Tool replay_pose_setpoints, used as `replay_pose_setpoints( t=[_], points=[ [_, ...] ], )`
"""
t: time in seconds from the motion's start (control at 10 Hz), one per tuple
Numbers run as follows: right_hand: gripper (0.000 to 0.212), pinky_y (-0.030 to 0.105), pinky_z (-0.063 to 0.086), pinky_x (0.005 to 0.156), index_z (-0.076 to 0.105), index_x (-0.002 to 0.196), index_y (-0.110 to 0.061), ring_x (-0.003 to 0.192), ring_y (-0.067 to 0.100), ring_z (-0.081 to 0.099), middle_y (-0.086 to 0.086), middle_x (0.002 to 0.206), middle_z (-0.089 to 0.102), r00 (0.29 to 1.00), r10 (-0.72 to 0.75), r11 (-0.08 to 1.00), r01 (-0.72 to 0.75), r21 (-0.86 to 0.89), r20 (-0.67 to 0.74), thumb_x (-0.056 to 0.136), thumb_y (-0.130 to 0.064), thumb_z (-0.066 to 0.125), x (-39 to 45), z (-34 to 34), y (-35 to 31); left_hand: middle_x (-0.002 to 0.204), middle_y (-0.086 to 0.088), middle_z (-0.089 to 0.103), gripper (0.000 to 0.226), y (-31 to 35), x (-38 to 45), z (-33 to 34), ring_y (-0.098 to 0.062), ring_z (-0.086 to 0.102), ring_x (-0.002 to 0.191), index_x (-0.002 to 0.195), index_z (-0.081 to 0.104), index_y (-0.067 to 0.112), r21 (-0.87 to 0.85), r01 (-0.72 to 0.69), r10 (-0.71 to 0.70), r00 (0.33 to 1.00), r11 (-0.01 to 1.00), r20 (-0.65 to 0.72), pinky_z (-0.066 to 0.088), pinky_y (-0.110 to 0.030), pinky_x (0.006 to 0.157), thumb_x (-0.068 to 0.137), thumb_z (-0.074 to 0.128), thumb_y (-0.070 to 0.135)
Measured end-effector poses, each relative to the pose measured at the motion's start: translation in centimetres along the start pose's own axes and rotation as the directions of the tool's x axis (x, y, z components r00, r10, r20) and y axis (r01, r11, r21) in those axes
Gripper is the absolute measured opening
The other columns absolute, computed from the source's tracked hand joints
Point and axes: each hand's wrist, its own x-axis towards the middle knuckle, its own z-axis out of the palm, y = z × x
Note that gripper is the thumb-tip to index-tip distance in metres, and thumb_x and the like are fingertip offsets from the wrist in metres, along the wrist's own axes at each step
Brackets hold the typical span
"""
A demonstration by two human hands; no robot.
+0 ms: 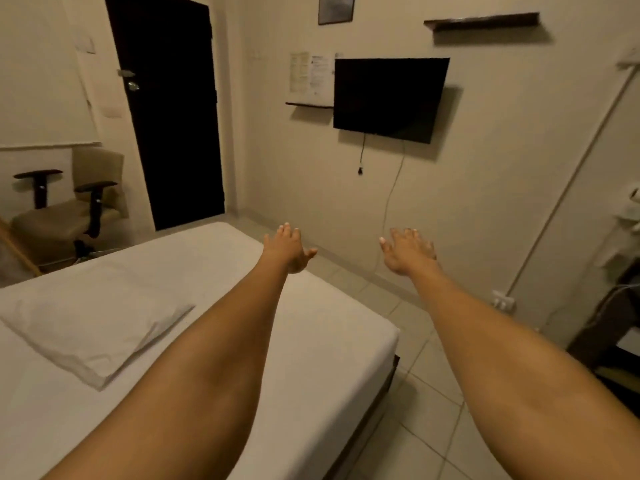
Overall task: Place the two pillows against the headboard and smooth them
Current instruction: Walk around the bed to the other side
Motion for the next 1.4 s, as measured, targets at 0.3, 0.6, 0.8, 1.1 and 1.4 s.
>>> replay_pose_setpoints(
  t=[0.3, 0.6, 0.8, 1.1, 1.4],
  points=[
    [0.061, 0.050, 0.017, 0.116, 0.020, 0.153, -0.018, 0.149, 0.029, 0.013, 0.011, 0.161, 0.019, 0.965, 0.263, 0.965, -0.263, -0.008, -0.005, 0.100, -0.048, 0.020, 4.3, 0.6, 17.5, 0.164, -0.014, -0.005, 0.077, 17.4, 10.2, 2.7, -0.029, -0.003, 0.152, 0.156, 0.002, 0.007, 0.037, -0.297, 0.296, 0.955, 0.954, 0.038, 0.006, -0.051, 0.122, 0.100, 0.027, 0.053],
    [0.061, 0.049, 0.014, 0.118, 0.015, 0.155, -0.019, 0.150, 0.029, 0.011, 0.011, 0.162, 0.013, 0.917, 0.398, 0.917, -0.398, -0.034, -0.001, 0.101, -0.048, 0.019, 16.4, 0.8, 29.5, 0.164, -0.013, -0.005, 0.076, 30.6, 25.0, 4.6, -0.029, -0.002, 0.152, 0.156, 0.003, 0.006, 0.027, -0.398, 0.396, 0.916, 0.917, 0.070, 0.006, -0.050, 0.122, 0.101, 0.027, 0.052],
    [0.061, 0.049, 0.013, 0.119, 0.015, 0.155, -0.020, 0.150, 0.027, 0.009, 0.010, 0.163, 0.012, 0.907, 0.421, 0.907, -0.421, 0.015, -0.027, 0.101, -0.048, 0.019, 25.9, -0.2, 35.7, 0.164, -0.011, -0.001, 0.076, 38.2, 35.1, 3.5, -0.028, 0.000, 0.152, 0.156, 0.007, 0.007, 0.042, -0.412, 0.411, 0.911, 0.910, 0.033, 0.008, -0.051, 0.122, 0.100, 0.026, 0.054],
    [0.061, 0.049, 0.010, 0.120, 0.012, 0.155, -0.021, 0.151, 0.028, 0.006, 0.010, 0.163, 0.008, 0.902, 0.432, 0.902, -0.432, 0.014, 0.014, 0.101, -0.048, 0.016, 35.5, 0.5, 45.3, 0.164, -0.011, -0.001, 0.076, 48.0, 43.8, 5.3, -0.028, -0.001, 0.152, 0.156, 0.006, 0.008, 0.082, -0.413, 0.409, 0.910, 0.907, 0.060, 0.008, -0.051, 0.121, 0.100, 0.025, 0.055],
    [0.062, 0.049, 0.009, 0.119, 0.011, 0.155, -0.020, 0.151, 0.029, 0.006, 0.011, 0.163, 0.006, 0.953, 0.300, 0.954, -0.300, -0.024, 0.029, 0.101, -0.049, 0.015, 47.6, 0.0, 54.0, 0.164, -0.012, -0.002, 0.075, 56.4, 52.3, 6.7, -0.028, -0.001, 0.152, 0.156, 0.005, 0.008, 0.025, -0.286, 0.285, 0.958, 0.958, 0.041, 0.007, -0.051, 0.122, 0.100, 0.025, 0.054]
  ],
)
